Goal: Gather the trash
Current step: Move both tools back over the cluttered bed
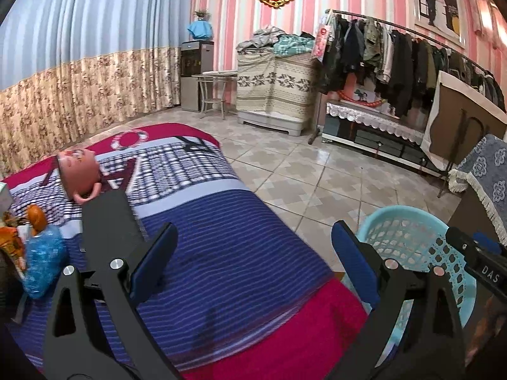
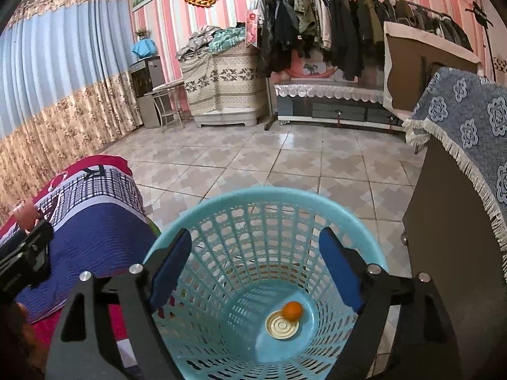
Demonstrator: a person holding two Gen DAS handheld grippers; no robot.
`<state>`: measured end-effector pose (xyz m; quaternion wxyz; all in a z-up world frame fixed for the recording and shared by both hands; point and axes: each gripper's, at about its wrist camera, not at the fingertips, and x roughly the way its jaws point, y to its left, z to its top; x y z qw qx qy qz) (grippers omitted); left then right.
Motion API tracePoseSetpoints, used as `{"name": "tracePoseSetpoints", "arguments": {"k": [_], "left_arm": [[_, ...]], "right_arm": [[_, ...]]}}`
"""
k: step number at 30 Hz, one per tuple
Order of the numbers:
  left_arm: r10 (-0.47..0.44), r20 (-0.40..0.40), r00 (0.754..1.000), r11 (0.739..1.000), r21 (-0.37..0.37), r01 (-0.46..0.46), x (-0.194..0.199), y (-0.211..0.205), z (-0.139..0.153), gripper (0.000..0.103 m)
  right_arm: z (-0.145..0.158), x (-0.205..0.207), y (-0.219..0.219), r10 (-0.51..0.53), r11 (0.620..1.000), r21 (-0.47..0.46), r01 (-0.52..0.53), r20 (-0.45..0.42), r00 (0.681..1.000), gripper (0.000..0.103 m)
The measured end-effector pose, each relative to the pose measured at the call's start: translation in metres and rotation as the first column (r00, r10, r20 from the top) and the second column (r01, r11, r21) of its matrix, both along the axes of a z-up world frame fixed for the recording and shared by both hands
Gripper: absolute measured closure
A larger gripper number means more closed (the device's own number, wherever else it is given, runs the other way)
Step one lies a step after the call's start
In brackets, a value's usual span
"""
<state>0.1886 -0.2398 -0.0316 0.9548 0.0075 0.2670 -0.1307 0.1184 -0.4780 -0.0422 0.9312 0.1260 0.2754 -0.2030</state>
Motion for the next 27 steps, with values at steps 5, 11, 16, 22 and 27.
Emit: {"name": "tracePoseSetpoints", "arguments": {"k": [5,11,16,22,27], "left_arm": [[0.057,0.024,0.998,0.998,-0.001,-0.057,-0.01,0.041,0.015,0.006],[0.117,0.021,0.993,0.993,-0.022,-0.116,-0.025,0.104,0.028,0.006],[0.179,0.021,0.984,0.984,0.004,-0.179,-0.04,0.158,0.033,0.006],[0.269,-0.013,0.963,0.963,0.012,-0.269,-0.058,0.232,0.03,0.006],[0.36,-0.046,0.932,0.932,0.051,-0.358,-0.078,0.293,0.015,0.006]], "right_arm": [[0.008,0.002,0.02,0.039,0.999,-0.029,-0.039,0.01,0.999,0.018],[0.018,0.004,0.058,0.112,0.991,-0.071,-0.109,0.029,0.993,0.012],[0.019,0.003,0.096,0.2,0.976,-0.092,-0.197,0.025,0.979,0.012],[0.018,-0.003,0.15,0.312,0.94,-0.15,-0.307,0.013,0.95,0.011],[0.01,0.0,0.183,0.387,0.911,-0.148,-0.384,-0.011,0.922,0.011]]}}
